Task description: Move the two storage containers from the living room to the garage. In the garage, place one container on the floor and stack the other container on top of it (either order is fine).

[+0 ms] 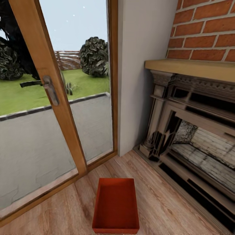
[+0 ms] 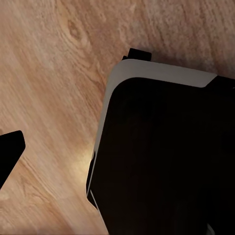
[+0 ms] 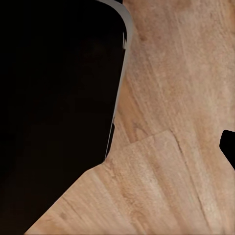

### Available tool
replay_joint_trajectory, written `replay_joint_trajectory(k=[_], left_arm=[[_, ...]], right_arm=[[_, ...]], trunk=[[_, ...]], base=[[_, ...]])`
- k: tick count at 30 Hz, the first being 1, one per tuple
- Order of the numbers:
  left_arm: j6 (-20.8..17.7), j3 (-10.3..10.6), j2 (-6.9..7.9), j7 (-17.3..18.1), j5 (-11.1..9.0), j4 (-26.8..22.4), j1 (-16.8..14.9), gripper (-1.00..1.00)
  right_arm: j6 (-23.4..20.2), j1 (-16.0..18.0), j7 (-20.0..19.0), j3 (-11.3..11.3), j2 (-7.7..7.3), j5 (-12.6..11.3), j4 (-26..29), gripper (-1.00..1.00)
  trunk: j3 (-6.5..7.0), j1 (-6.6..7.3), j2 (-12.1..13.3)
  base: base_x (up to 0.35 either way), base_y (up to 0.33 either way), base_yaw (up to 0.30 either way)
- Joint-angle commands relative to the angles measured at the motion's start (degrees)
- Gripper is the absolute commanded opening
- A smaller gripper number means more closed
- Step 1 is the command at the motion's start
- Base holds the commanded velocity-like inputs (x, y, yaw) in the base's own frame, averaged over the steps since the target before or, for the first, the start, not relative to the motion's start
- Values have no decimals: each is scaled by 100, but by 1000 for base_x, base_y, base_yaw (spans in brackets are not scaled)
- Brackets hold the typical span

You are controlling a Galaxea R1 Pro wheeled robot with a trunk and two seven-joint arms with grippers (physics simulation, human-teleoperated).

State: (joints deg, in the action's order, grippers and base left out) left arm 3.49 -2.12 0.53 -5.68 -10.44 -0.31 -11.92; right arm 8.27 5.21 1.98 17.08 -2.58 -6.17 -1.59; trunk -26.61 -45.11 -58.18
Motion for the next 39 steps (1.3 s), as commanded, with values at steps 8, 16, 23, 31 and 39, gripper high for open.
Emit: replay_joint_trajectory(k=[8, 16, 23, 31, 39], left_arm=[[20, -17, -1, -3, -28, 5, -3, 100], [20, -17, -1, -3, -28, 5, -3, 100], [20, -17, -1, -3, -28, 5, -3, 100], [20, -18, -1, -3, -28, 5, -3, 100], [20, -17, -1, -3, -28, 5, -3, 100]], right_arm=[[34, 6, 4, 50, 7, -57, -17, 100], [34, 6, 4, 50, 10, -55, -19, 100], [34, 6, 4, 50, 13, -54, -19, 100], [34, 6, 4, 50, 7, -55, -18, 100], [34, 6, 4, 51, 39, -54, -22, 100]], trunk=[[-79, 0, -4], [-152, 0, -4], [-216, 0, -4], [-290, 0, -4], [-363, 0, -4]], base=[[0, 0, 0], [0, 0, 0], [0, 0, 0], [0, 0, 0], [0, 0, 0]])
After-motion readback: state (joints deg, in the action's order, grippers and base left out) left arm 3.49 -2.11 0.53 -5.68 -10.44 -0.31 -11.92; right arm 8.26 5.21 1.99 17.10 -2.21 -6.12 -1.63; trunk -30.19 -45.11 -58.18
